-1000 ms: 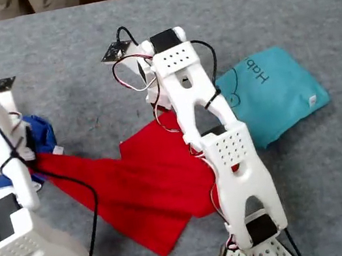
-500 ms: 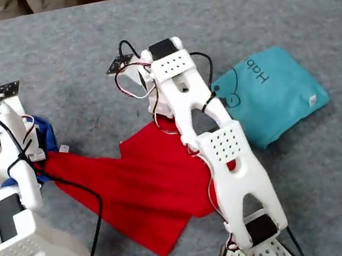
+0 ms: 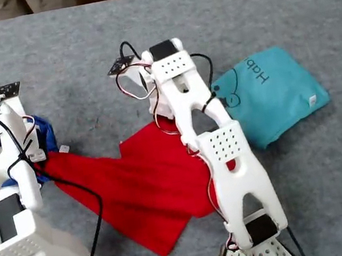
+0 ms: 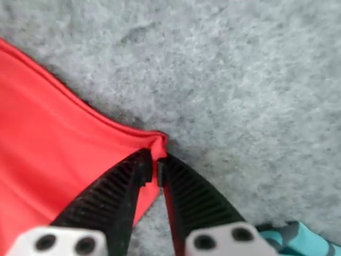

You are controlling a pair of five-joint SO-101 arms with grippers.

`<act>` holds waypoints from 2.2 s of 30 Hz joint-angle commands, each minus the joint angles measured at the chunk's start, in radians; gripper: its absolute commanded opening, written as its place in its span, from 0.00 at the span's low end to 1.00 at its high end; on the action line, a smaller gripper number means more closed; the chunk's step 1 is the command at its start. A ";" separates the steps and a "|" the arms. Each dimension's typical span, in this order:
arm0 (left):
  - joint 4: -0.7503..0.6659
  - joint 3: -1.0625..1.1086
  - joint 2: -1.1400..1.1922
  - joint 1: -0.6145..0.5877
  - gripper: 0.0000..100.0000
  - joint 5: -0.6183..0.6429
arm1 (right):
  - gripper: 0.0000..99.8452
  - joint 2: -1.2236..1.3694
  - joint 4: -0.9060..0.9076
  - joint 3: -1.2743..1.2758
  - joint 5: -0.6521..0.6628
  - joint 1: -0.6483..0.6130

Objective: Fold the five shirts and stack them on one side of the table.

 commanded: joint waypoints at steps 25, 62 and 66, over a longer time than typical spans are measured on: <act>0.000 -0.252 -0.044 0.118 0.28 0.597 | 0.00 0.186 -0.295 -0.524 -0.497 0.409; 0.278 -1.102 0.608 0.273 0.24 1.192 | 0.00 0.234 -0.313 -0.662 -0.552 0.486; 0.500 -1.335 0.719 0.299 0.18 1.189 | 0.00 0.236 -0.313 -0.662 -0.552 0.484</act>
